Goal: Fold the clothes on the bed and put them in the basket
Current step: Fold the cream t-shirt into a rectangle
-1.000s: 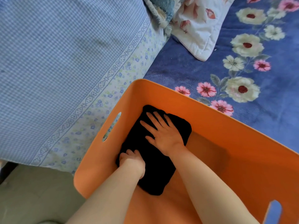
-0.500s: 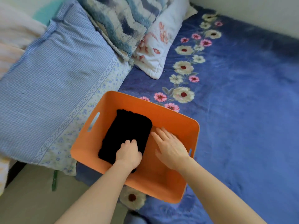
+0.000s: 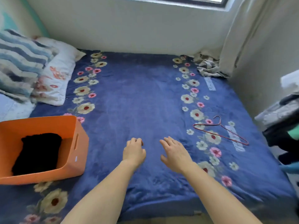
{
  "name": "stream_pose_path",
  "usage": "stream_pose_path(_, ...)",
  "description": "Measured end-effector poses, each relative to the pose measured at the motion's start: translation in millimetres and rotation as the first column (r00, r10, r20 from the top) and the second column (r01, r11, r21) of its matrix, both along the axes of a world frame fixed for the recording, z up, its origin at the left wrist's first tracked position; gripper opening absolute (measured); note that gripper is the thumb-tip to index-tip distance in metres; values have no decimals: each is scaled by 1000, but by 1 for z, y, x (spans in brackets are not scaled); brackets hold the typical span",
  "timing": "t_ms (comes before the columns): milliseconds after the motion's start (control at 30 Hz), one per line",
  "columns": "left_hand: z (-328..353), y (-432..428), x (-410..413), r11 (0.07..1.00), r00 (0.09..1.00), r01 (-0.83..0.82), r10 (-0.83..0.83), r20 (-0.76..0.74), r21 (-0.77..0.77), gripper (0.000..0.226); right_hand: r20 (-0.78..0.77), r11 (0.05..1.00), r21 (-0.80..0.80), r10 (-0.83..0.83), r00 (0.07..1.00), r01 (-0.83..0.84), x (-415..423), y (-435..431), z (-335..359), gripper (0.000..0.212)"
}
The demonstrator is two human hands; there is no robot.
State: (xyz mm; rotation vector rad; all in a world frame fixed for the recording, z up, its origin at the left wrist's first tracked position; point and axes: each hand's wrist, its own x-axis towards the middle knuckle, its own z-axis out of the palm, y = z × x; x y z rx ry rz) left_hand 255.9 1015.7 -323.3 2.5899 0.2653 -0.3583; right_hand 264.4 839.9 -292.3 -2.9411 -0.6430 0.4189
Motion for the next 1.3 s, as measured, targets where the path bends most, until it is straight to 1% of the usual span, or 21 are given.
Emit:
stream_pose_path(33,11,-52,1,995,995,104,-104,7,7,30,0,997,-30,-69,998,69,-16,-51,7,61)
stream_pose_path(100,23,-109,5,975,975,219,-220,19,26,30,3,986,-61,-158,987,158,-31,-105,13,61)
stream_pose_path(200,48,-207,9,911,908,410,-412,79,44,29,56,940,-75,-331,942,334,-59,-195,37,61)
stream_pose_path(300,67,-292,7,825,816,562,-565,120,62,28,112,865,-59,-490,865,497,-86,-267,61,57)
stream_pose_path(367,79,-354,1,744,729,664,-666,159,69,27,146,796,-74,-587,796,601,-110,-317,76,59)
stream_pose_path(533,115,-480,-8,586,559,808,-795,235,58,31,189,665,-62,-724,663,744,-146,-425,110,63)
stream_pose_path(700,158,-592,9,505,445,860,-815,373,77,30,269,551,-15,-801,534,834,-157,-528,152,60)
stream_pose_path(767,177,-629,16,481,411,874,-807,425,69,33,302,524,9,-813,497,852,-158,-562,169,56)
stream_pose_path(800,188,-656,20,456,379,887,-807,452,70,33,333,505,31,-819,467,863,-159,-586,180,56)
stream_pose_path(867,206,-706,22,414,335,908,-806,488,60,34,387,467,73,-828,407,881,-165,-629,201,57)
stream_pose_path(933,224,-744,17,383,310,924,-785,537,26,31,435,452,86,-819,375,888,-175,-664,223,57)
stream_pose_path(1000,243,-787,4,324,241,946,-747,619,23,28,510,427,101,-798,321,898,-190,-707,246,54)
stream_pose_path(1067,265,-819,-14,271,191,963,-703,685,9,27,578,388,125,-777,250,913,-204,-742,268,51)
stream_pose_path(1167,295,-867,-48,157,101,988,-638,764,0,25,659,328,155,-737,149,932,-226,-797,297,48)
stream_pose_path(1233,307,-895,-70,102,82,994,-604,793,-25,25,695,299,167,-712,103,939,-240,-831,313,46)
stream_pose_path(1300,312,-925,-97,76,88,996,-579,811,-53,24,728,269,181,-684,55,946,-257,-869,327,43)
